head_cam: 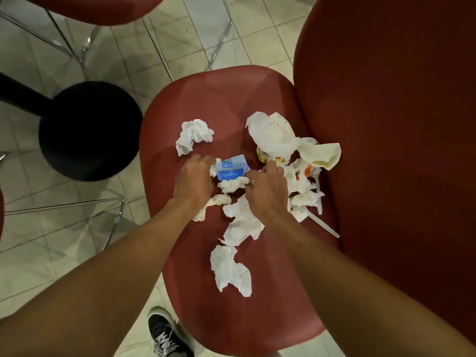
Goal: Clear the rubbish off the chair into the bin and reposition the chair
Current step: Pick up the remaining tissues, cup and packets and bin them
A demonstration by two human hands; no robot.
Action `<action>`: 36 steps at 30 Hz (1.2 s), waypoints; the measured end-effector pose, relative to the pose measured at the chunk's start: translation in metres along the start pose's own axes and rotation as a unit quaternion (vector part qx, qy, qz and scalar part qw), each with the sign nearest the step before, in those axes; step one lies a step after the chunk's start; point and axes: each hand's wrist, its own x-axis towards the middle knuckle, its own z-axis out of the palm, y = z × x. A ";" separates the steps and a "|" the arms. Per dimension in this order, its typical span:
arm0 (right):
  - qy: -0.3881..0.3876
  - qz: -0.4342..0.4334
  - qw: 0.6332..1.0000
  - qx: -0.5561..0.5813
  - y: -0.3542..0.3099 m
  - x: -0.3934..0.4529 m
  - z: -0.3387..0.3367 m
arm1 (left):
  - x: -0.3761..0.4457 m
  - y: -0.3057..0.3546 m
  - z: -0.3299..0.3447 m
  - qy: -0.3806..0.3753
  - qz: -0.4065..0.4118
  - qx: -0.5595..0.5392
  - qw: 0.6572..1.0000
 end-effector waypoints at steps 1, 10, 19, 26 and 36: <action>0.007 0.003 1.000 0.022 -0.001 -0.004 -0.005 | -0.005 0.003 -0.005 0.006 -0.010 -0.013 1.000; 0.012 0.035 0.987 0.154 -0.017 -0.048 -0.062 | -0.059 0.018 -0.056 0.060 -0.023 -0.109 0.992; 0.005 0.027 0.990 0.137 -0.061 -0.123 -0.110 | -0.135 0.022 -0.122 0.063 -0.072 -0.132 0.987; 0.024 0.038 0.989 0.143 -0.104 -0.184 -0.122 | -0.207 -0.012 -0.168 0.080 -0.116 -0.148 0.979; 0.004 -0.005 0.991 0.133 -0.179 -0.250 -0.116 | -0.292 -0.079 -0.213 0.122 -0.190 -0.171 0.959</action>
